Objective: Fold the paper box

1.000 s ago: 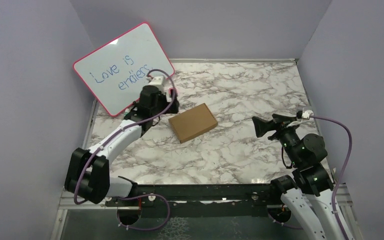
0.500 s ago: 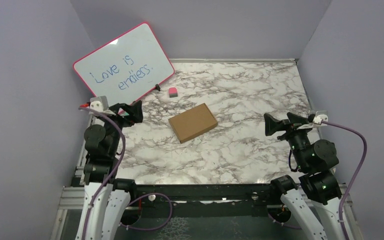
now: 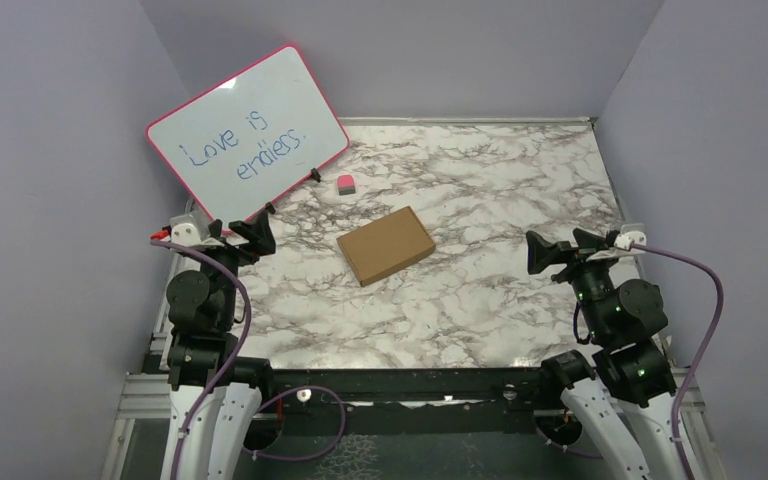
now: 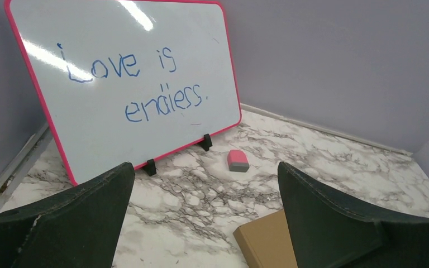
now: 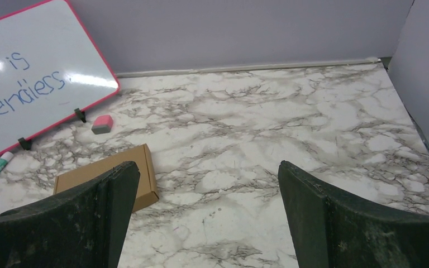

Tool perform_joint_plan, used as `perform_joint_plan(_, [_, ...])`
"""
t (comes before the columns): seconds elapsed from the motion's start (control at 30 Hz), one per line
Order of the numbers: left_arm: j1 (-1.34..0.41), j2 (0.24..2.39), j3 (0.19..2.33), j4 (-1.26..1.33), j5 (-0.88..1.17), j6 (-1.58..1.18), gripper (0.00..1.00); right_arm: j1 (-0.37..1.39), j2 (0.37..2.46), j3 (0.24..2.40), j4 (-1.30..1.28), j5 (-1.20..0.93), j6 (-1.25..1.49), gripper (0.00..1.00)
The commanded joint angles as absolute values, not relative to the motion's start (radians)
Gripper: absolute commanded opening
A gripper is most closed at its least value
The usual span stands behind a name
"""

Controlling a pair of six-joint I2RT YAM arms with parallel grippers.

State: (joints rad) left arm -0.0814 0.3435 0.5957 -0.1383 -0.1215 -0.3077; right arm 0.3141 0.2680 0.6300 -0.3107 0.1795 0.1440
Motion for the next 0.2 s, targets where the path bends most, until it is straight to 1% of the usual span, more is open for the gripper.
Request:
perform_joint_plan(0.0, [-0.092, 0.339, 0.607, -0.147, -0.138, -0.286, 0.99, 0.312, 0.250, 0.614, -0.274, 0.197, 0.121, 1.00])
perform_joint_plan(0.17, [-0.092, 0.335, 0.605, -0.144, -0.126, -0.291, 0.99, 0.311, 0.240, 0.610, -0.271, 0.190, 0.122, 1.00])
